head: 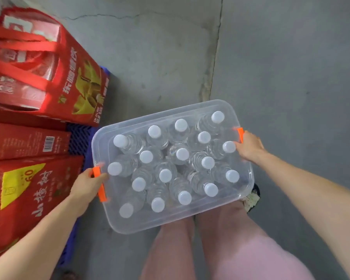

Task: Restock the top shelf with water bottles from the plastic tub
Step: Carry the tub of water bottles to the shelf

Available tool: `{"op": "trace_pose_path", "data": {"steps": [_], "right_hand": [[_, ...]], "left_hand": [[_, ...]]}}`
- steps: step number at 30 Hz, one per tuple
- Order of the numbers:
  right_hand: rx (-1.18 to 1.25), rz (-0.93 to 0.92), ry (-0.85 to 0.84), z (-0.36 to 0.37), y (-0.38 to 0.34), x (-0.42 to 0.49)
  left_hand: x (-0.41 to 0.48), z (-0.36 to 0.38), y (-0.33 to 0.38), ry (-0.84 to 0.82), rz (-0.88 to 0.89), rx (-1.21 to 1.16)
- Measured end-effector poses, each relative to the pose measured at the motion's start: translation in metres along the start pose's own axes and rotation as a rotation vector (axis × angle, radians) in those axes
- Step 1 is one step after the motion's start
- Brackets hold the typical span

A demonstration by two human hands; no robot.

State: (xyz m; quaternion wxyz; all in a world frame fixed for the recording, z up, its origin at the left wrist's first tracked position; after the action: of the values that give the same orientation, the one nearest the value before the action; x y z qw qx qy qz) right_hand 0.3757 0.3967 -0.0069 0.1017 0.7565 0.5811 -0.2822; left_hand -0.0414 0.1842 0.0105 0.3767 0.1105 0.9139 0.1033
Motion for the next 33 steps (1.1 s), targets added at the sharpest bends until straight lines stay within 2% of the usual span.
{"op": "trace_pose_path", "data": {"steps": [6,14,18,27,33], "right_hand": [[0.14,0.234,0.029,-0.009,0.112,-0.009],[0.388,0.519,0.092,-0.026,0.25,-0.032],[0.473,0.607,0.115,-0.038,0.315,-0.042],[0.653,0.795,0.16,-0.068,0.466,-0.086],[0.745,0.915,0.212,-0.097,0.559,-0.139]], "left_hand": [[-0.022,0.058,0.065,-0.028,0.161,0.193],[-0.089,0.145,0.155,-0.064,0.331,0.339],[-0.129,0.192,0.196,-0.078,0.42,0.428],[-0.251,0.321,0.278,-0.126,0.683,0.596],[-0.359,0.407,0.323,-0.217,0.839,0.728]]}}
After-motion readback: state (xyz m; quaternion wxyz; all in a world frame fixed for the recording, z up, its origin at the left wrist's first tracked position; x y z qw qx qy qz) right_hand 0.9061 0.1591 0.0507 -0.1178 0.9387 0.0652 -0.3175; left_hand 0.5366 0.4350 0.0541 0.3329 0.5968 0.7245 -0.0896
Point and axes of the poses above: each hand's wrist, its own x-axis towards the middle knuckle, its own z-axis out of the palm, y = z × x, the point moved 9 cm from there along x, towards the middle knuckle, and after that the axes turned 13 degrees about y, right-handed, at the moved point
